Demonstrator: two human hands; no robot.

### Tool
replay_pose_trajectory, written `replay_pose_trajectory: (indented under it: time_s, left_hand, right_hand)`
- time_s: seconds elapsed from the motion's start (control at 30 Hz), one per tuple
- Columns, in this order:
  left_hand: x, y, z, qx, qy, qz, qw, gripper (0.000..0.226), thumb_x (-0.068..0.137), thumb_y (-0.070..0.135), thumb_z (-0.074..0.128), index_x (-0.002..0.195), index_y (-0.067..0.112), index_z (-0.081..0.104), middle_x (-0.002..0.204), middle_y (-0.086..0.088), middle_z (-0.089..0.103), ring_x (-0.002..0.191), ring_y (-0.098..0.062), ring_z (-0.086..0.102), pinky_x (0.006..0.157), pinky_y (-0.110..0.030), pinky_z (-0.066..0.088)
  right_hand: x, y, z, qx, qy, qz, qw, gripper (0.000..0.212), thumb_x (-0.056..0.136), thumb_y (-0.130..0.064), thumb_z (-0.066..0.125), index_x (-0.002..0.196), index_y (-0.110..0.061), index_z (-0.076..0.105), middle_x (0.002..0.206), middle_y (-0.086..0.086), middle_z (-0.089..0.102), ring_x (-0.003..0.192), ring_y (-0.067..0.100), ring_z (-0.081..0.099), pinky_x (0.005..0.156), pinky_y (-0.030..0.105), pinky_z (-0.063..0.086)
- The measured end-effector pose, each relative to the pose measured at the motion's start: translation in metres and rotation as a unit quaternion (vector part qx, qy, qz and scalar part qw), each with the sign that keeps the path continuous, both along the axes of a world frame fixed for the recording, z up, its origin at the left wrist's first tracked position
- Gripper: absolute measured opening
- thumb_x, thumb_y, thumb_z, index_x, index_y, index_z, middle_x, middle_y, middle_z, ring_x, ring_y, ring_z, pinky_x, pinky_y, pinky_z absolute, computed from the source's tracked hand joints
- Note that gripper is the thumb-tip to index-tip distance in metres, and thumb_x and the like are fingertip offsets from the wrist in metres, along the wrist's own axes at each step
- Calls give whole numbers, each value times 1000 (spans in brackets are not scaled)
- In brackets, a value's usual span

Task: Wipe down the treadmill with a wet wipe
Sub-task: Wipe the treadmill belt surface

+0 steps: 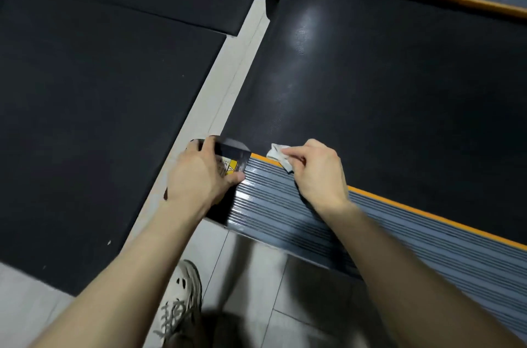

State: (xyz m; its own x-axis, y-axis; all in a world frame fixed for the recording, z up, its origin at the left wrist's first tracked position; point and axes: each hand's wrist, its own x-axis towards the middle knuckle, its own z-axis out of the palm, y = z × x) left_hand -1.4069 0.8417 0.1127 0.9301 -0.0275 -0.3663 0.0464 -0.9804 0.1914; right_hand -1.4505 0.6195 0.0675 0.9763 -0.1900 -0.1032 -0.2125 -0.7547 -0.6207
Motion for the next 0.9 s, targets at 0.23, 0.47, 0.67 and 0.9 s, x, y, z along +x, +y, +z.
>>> replay_pose_trajectory:
  time_s: [0.23, 0.47, 0.67, 0.9]
  left_hand:
    - [6, -16, 6, 10, 60, 43, 997, 102, 79, 58, 87, 157, 20, 33, 153, -13, 40, 143, -34, 42, 106, -52, 49]
    - [9, -19, 5, 3, 101, 81, 992, 103, 84, 51, 86, 165, 32, 26, 168, -13, 22, 156, -35, 24, 116, -56, 43]
    - [7, -21, 1, -16, 99, 114, 988, 107, 80, 48, 90, 166, 36, 28, 174, -11, 15, 160, -32, 19, 125, -51, 34]
    - [8, -23, 4, -7, 110, 112, 988, 110, 80, 48, 90, 167, 33, 24, 175, -13, 9, 162, -34, 14, 127, -53, 29]
  right_hand:
    - [10, 10, 22, 6, 126, -9, 992, 34, 108, -19, 52, 132, -27, 75, 109, 2, 57, 99, 28, 61, 90, 40, 55]
    - [20, 6, 28, -31, 119, 44, 991, 31, 103, -8, 64, 131, -15, 75, 113, 6, 62, 93, 23, 67, 86, 37, 63]
    - [40, -1, 17, -78, 153, 89, 981, 25, 102, -9, 61, 115, -16, 81, 97, 3, 57, 81, 21, 60, 72, 36, 59]
    - [48, -3, 22, -98, 192, 116, 970, 25, 103, -9, 53, 100, -12, 77, 95, 7, 59, 82, 29, 63, 74, 42, 57]
